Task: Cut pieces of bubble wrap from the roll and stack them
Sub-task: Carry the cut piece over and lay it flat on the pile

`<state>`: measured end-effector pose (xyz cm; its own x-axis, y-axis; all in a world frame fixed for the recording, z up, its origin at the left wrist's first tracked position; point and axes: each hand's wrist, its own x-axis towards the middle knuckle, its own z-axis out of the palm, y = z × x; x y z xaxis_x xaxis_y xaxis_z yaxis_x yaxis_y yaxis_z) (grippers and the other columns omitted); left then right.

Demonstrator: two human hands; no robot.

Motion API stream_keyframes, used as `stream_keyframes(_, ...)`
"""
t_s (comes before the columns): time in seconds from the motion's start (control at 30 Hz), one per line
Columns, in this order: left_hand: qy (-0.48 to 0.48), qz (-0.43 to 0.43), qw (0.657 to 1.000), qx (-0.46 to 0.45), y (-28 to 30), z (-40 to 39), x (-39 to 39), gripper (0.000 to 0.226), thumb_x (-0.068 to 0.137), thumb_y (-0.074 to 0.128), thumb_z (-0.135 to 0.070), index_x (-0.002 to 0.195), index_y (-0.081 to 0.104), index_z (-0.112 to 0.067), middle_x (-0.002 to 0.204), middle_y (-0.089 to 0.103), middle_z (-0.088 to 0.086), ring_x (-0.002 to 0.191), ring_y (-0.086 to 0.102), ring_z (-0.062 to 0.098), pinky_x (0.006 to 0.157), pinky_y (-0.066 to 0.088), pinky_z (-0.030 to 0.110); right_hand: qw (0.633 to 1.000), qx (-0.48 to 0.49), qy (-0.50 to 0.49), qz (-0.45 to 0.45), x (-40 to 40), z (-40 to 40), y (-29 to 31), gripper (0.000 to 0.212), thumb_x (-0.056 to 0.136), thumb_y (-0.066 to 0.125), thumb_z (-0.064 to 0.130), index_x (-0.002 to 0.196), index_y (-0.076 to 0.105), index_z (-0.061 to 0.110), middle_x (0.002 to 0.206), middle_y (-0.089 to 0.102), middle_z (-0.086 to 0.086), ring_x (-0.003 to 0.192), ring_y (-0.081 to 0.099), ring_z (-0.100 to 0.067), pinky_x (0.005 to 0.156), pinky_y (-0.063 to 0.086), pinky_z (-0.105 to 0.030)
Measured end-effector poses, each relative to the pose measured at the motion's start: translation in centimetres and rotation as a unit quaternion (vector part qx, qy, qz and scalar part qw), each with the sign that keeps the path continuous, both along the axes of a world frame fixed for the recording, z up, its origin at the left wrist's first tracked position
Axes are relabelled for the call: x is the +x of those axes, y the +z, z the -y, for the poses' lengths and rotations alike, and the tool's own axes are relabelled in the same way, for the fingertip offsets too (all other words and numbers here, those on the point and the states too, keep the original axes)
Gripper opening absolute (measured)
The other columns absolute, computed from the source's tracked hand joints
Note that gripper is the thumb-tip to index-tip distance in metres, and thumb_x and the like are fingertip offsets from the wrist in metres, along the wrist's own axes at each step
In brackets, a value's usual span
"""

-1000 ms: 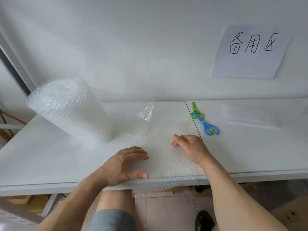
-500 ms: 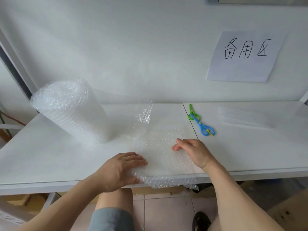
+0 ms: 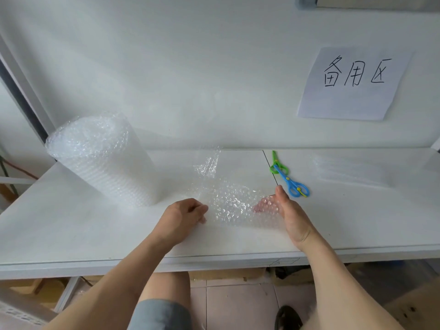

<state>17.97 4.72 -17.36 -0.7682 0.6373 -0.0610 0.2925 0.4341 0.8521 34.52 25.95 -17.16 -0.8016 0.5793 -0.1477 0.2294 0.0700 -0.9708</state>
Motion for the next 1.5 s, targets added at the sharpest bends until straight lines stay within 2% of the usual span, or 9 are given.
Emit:
stream_keyframes(0.13,0.044,-0.007,0.999,-0.021,0.0,-0.9,0.2,0.028,0.093,0.055,-0.038,0.075,0.066,-0.019,0.070,0.069,-0.009,0.060,0.053,0.011,0.055,0.040,0.025,1.000,0.023,-0.011,-0.016,0.1,0.2,0.4,0.067,0.078,0.048,0.078,0.099,0.072,0.019,0.097,0.075,0.012,0.103,0.060,0.004,0.086,0.037,-0.017)
stream_keyframes(0.3,0.069,-0.041,0.995,-0.066,-0.2,-1.0,0.5,0.027,0.093,0.053,-0.043,0.084,0.065,-0.020,0.075,0.066,0.000,0.062,0.054,0.016,0.057,0.040,0.027,0.995,0.085,-0.044,-0.006,-0.8,0.2,-0.7,0.026,0.087,0.068,0.039,0.089,0.068,0.014,0.087,0.076,0.004,0.091,0.068,-0.004,0.096,0.046,-0.031)
stream_keyframes(0.43,0.091,-0.059,0.990,-0.086,-0.3,-1.5,0.5,0.041,0.092,0.053,-0.041,0.082,0.062,-0.003,0.070,0.062,0.010,0.058,0.048,0.019,0.056,0.039,0.029,0.992,0.112,-0.051,0.011,-1.0,-0.1,-1.0,0.029,0.091,0.061,0.041,0.084,0.069,0.014,0.086,0.076,0.006,0.092,0.068,-0.009,0.091,0.046,-0.032)
stream_keyframes(0.53,0.093,-0.100,0.983,-0.124,-0.3,-1.9,0.6,0.041,0.090,0.056,-0.040,0.069,0.054,-0.004,0.058,0.049,-0.001,0.054,0.044,0.019,0.052,0.034,0.028,0.984,0.159,-0.066,0.046,-1.1,-0.1,-1.5,0.021,0.089,0.061,0.037,0.081,0.065,0.018,0.084,0.074,0.005,0.090,0.067,-0.013,0.083,0.046,-0.031)
stream_keyframes(0.7,0.062,-0.146,0.976,-0.150,0.2,-2.2,0.4,0.018,0.082,0.063,-0.038,0.085,0.054,-0.023,0.086,0.057,-0.012,0.076,0.056,0.012,0.058,0.037,0.027,0.955,0.255,-0.111,0.099,-2.3,0.1,-1.7,0.015,0.092,0.057,0.035,0.082,0.058,0.024,0.073,0.069,0.010,0.078,0.064,-0.015,0.070,0.046,-0.030)
stream_keyframes(0.9,0.022,-0.130,0.978,-0.163,0.0,-2.2,0.0,0.017,0.077,0.067,-0.035,0.084,0.057,-0.024,0.094,0.055,-0.012,0.086,0.054,0.014,0.067,0.044,0.029,0.913,0.332,-0.152,0.180,-3.0,0.0,-1.7,0.026,0.091,0.054,0.049,0.082,0.057,0.025,0.076,0.068,0.006,0.078,0.062,-0.022,0.067,0.046,-0.031)
stream_keyframes(1.1,-0.042,-0.151,0.975,-0.161,0.8,-2.2,-1.0,0.084,0.076,0.067,-0.033,0.145,0.022,-0.050,0.112,0.050,-0.015,0.082,0.057,0.009,0.068,0.045,0.025,0.900,0.355,-0.165,0.190,-3.7,0.3,-1.7,0.023,0.092,0.052,0.046,0.084,0.055,0.026,0.080,0.068,0.001,0.081,0.063,-0.027,0.067,0.045,-0.032)
stream_keyframes(1.33,-0.098,-0.182,0.945,-0.252,1.2,-3.1,-1.9,0.042,0.085,0.055,-0.053,0.126,0.056,-0.043,0.112,0.044,-0.013,0.094,0.058,0.009,0.082,0.045,0.025,0.895,0.365,-0.162,0.198,-3.8,-0.2,-1.6,0.023,0.093,0.050,0.046,0.083,0.052,0.026,0.077,0.066,0.000,0.077,0.060,-0.026,0.063,0.042,-0.031)
stream_keyframes(1.5,-0.103,-0.337,0.897,-0.267,0.9,-4.3,-1.9,0.042,0.091,0.045,-0.062,0.114,0.064,-0.033,0.120,0.045,-0.008,0.115,0.045,0.015,0.091,0.038,0.029,0.874,0.411,-0.169,0.198,-3.8,-0.2,-2.0,0.026,0.093,0.054,0.045,0.091,0.056,0.019,0.086,0.067,-0.002,0.083,0.063,-0.029,0.071,0.047,-0.035)
